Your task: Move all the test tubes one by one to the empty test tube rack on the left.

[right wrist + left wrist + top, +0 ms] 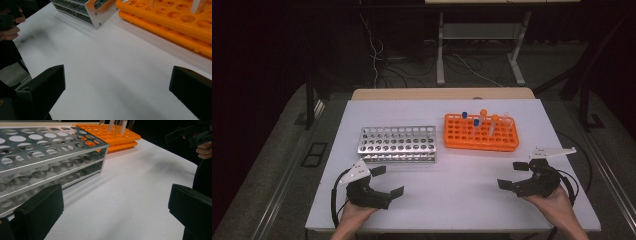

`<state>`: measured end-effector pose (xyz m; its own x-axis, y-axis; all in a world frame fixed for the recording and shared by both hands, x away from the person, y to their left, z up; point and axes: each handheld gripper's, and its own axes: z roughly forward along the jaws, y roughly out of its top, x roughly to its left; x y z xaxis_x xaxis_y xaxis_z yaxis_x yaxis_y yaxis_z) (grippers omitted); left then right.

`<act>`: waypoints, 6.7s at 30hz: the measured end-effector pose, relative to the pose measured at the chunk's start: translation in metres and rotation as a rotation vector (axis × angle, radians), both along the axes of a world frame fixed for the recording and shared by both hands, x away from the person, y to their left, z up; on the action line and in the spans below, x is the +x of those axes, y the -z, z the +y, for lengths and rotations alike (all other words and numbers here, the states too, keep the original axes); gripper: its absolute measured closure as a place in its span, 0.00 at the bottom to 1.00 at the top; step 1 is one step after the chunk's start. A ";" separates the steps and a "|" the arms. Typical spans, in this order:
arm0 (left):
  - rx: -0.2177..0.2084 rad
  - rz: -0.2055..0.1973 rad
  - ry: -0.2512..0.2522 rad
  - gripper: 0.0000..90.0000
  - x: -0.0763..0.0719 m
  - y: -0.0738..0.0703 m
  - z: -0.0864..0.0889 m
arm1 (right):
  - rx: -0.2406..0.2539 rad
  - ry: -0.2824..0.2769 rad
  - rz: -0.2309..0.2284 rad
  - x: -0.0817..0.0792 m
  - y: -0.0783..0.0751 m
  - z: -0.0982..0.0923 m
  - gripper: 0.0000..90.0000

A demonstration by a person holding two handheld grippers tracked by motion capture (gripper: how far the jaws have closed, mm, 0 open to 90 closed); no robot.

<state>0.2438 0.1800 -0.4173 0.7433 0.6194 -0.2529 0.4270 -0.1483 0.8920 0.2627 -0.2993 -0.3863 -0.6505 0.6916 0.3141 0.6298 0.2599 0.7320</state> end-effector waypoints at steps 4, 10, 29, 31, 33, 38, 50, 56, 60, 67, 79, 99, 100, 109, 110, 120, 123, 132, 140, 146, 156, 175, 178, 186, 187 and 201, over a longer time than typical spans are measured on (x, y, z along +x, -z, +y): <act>0.001 0.000 0.001 0.00 0.000 0.000 0.000 | -0.008 0.000 -0.006 0.004 -0.005 -0.002 0.00; 0.000 0.001 0.002 0.00 0.000 0.000 0.000 | -0.014 0.003 -0.006 0.011 -0.010 -0.006 0.00; 0.002 0.001 0.006 0.00 -0.001 0.001 -0.001 | -0.053 0.024 0.001 0.043 -0.026 -0.017 0.00; 0.002 0.001 0.006 0.00 -0.001 0.000 -0.001 | -0.056 0.029 0.000 0.047 -0.028 -0.018 0.00; 0.003 0.000 0.006 0.00 0.000 0.001 -0.001 | -0.057 0.036 0.000 0.051 -0.029 -0.020 0.00; 0.006 0.000 0.008 0.00 0.000 0.001 -0.001 | -0.064 0.054 0.005 0.061 -0.029 -0.025 0.00; 0.007 0.001 0.008 0.00 0.000 0.001 -0.001 | -0.079 0.097 0.023 0.085 -0.027 -0.034 0.00; 0.007 0.000 0.010 0.00 0.000 0.001 -0.001 | -0.076 0.119 0.020 0.096 -0.023 -0.040 0.00; 0.007 0.001 0.011 0.00 0.000 0.001 -0.001 | -0.082 0.129 0.013 0.103 -0.017 -0.041 0.00; 0.006 0.001 0.010 0.00 0.000 0.001 -0.001 | -0.080 0.140 -0.004 0.116 -0.008 -0.045 0.00; 0.004 0.002 0.009 0.00 0.000 0.001 -0.001 | -0.097 0.146 -0.021 0.133 0.008 -0.046 0.17; 0.004 0.005 0.012 0.00 0.001 0.001 0.000 | -0.080 0.141 -0.073 0.148 0.027 -0.038 0.74; 0.004 0.005 0.012 0.00 0.001 0.001 0.000 | -0.082 0.139 -0.071 0.148 0.028 -0.038 0.77; 0.002 0.005 0.012 0.00 0.001 0.001 0.000 | -0.111 0.141 -0.097 0.146 0.025 -0.035 0.83; 0.001 0.005 0.012 0.00 0.001 0.001 0.000 | -0.112 0.140 -0.101 0.146 0.023 -0.036 0.83; 0.008 0.012 0.021 0.00 0.001 -0.001 -0.003 | -0.126 0.144 -0.143 0.139 0.000 -0.039 0.83; 0.008 0.011 0.024 0.00 0.000 -0.003 -0.004 | -0.119 0.143 -0.141 0.135 -0.007 -0.041 0.83; 0.013 0.011 0.033 0.00 0.003 -0.012 -0.007 | -0.120 0.090 -0.123 0.119 -0.021 -0.041 0.83; 0.029 0.012 0.054 0.00 0.007 -0.020 -0.012 | -0.129 0.025 -0.121 0.104 -0.031 -0.031 0.83; 0.066 0.012 0.104 0.00 0.015 -0.035 -0.021 | -0.120 -0.046 -0.130 0.089 -0.044 -0.016 0.83; 0.091 -0.012 0.149 0.00 0.025 -0.053 -0.037 | -0.127 -0.171 -0.140 0.074 -0.056 0.018 0.83; 0.166 -0.041 0.260 0.00 0.046 -0.085 -0.070 | -0.127 -0.379 -0.138 0.065 -0.066 0.082 0.83; 0.172 -0.040 0.271 0.00 0.047 -0.087 -0.073 | -0.126 -0.402 -0.136 0.064 -0.066 0.089 0.83; 0.196 -0.032 0.317 0.01 0.055 -0.096 -0.083 | -0.130 -0.466 -0.132 0.062 -0.063 0.110 0.83; 0.197 -0.031 0.323 0.01 0.055 -0.097 -0.084 | -0.131 -0.473 -0.132 0.062 -0.063 0.113 0.83; 0.220 -0.007 0.415 0.15 0.065 -0.108 -0.098 | -0.134 -0.570 -0.131 0.053 -0.059 0.144 0.83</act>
